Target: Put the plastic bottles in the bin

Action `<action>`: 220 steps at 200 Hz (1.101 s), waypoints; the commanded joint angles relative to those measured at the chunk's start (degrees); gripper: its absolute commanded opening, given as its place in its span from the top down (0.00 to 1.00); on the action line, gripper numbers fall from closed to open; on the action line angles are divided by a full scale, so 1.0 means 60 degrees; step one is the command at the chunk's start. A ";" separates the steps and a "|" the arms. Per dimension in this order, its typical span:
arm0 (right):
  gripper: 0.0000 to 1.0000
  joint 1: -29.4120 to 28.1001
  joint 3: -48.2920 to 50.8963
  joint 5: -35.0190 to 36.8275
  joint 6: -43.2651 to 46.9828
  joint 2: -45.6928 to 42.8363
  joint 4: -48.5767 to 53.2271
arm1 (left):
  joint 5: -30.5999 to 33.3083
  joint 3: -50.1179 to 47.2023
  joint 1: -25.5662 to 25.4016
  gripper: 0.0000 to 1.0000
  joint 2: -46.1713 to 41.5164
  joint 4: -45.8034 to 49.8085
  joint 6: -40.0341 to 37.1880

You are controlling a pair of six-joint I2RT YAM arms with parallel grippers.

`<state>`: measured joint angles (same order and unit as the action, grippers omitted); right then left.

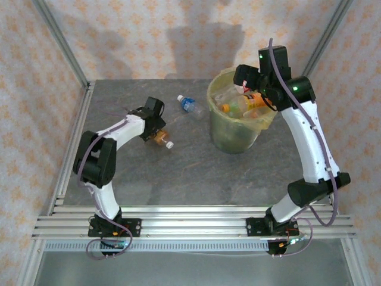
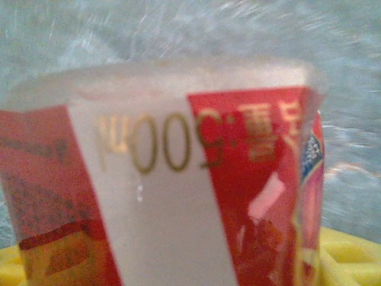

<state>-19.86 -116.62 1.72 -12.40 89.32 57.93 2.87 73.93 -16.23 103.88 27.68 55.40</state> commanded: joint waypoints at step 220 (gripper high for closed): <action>0.03 -0.1873 0.4539 -0.6956 -0.0733 -0.1213 -0.5532 | -0.7885 0.2760 -0.0638 0.33 -0.2459 -0.3866 -0.0676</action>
<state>-29.76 -86.48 -39.70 -17.34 79.94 26.89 -40.29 87.44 -19.05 90.02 9.13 47.11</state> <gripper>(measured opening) 0.973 0.699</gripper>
